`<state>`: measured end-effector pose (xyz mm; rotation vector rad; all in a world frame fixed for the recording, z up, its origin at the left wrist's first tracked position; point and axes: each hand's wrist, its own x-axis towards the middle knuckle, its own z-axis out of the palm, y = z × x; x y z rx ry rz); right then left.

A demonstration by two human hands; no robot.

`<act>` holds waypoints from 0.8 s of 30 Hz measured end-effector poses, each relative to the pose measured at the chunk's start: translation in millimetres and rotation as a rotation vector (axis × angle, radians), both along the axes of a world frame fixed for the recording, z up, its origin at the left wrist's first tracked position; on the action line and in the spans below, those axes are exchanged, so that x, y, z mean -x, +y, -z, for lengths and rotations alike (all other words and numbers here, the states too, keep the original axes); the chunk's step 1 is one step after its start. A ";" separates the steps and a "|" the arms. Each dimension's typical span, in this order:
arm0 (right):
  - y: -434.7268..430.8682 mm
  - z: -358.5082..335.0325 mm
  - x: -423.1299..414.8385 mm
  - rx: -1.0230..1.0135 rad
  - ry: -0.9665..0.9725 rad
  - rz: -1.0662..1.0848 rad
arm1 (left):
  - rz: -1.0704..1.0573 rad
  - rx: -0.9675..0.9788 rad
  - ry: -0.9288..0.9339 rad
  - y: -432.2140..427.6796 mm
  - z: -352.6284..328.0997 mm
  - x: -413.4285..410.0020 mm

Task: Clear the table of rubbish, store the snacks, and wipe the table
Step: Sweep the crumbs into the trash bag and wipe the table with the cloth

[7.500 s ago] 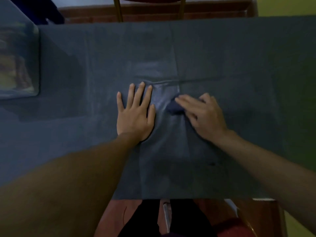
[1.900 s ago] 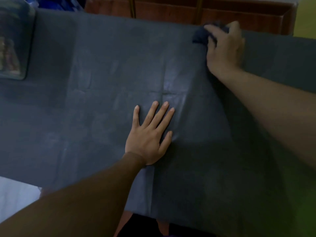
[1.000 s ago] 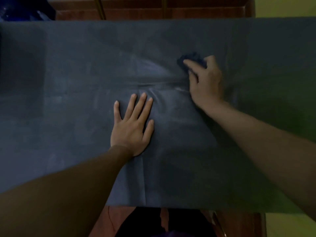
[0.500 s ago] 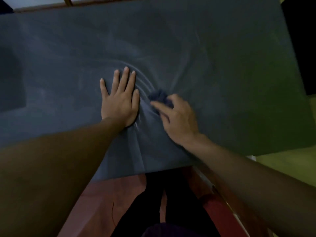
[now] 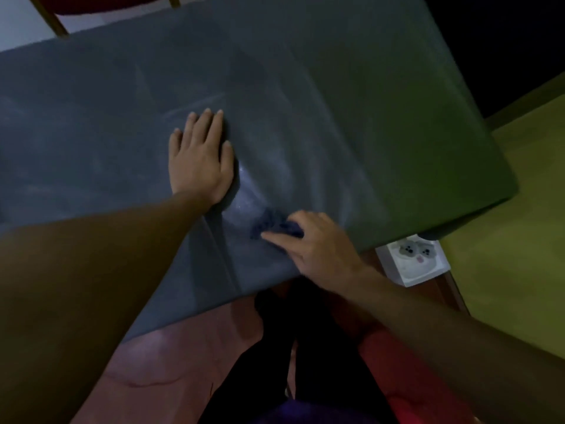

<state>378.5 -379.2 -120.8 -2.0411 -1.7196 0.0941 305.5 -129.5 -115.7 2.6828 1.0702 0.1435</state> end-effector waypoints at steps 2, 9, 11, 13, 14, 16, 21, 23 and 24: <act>1.0 2.9 -31.3 -0.016 -0.045 0.199 | 0.049 0.016 0.009 -5.0 -1.9 -24.5; -6.4 2.6 -52.1 -0.011 -0.034 0.295 | 0.015 0.035 0.159 -12.0 11.4 -68.3; -11.0 1.5 -66.2 0.021 -0.104 0.104 | 0.007 0.031 0.159 -13.1 12.7 -69.7; -1.5 2.3 -98.7 0.040 -0.152 0.139 | -0.005 0.019 0.168 -15.2 11.2 -70.6; 8.0 2.0 -116.0 0.042 -0.139 0.252 | -0.010 0.014 0.172 -15.9 10.9 -71.5; 31.7 -1.3 -144.6 0.044 -0.048 0.557 | -0.016 0.015 0.174 -16.3 10.5 -72.8; 56.9 -0.8 -124.6 0.061 0.022 0.289 | -0.025 0.029 0.184 -15.2 10.5 -73.7; 57.5 -3.6 -131.6 0.087 -0.030 0.105 | -0.027 0.018 0.190 -15.8 10.9 -74.1; 64.0 -3.6 -143.3 0.093 -0.071 0.090 | -0.029 0.017 0.191 -16.0 10.8 -74.2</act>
